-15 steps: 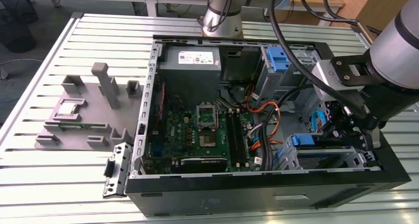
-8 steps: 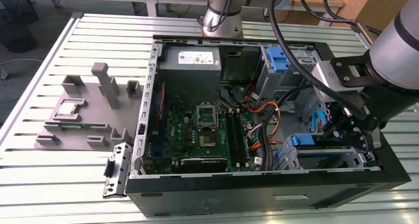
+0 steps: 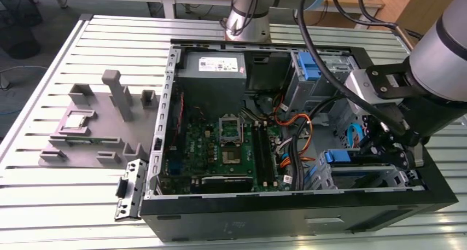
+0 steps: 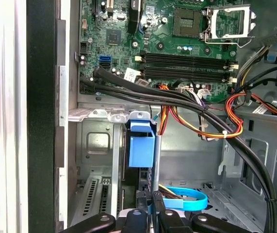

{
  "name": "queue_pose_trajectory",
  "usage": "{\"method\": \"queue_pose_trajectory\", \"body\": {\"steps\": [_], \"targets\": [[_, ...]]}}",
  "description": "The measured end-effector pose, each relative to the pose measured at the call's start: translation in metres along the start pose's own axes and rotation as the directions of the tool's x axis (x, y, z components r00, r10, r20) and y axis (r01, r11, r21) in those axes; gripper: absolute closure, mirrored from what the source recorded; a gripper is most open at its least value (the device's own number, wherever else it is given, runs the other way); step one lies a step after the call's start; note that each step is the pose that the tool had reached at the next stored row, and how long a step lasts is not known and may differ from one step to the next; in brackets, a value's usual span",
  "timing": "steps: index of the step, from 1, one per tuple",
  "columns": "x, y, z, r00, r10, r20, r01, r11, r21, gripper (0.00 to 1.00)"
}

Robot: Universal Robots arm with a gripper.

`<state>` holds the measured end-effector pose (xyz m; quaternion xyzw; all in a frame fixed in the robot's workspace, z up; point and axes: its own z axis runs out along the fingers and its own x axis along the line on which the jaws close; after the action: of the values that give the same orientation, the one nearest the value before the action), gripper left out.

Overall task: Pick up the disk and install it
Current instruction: 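Insert the first disk wire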

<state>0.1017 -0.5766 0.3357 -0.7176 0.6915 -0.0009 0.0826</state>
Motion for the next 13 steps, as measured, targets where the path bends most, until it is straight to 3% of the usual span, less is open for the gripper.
{"method": "queue_pose_trajectory", "body": {"steps": [13], "targets": [[0.0003,0.0008,0.0008,1.0000,-0.001,-0.0001,0.001,1.0000,0.0025,0.84]]}}
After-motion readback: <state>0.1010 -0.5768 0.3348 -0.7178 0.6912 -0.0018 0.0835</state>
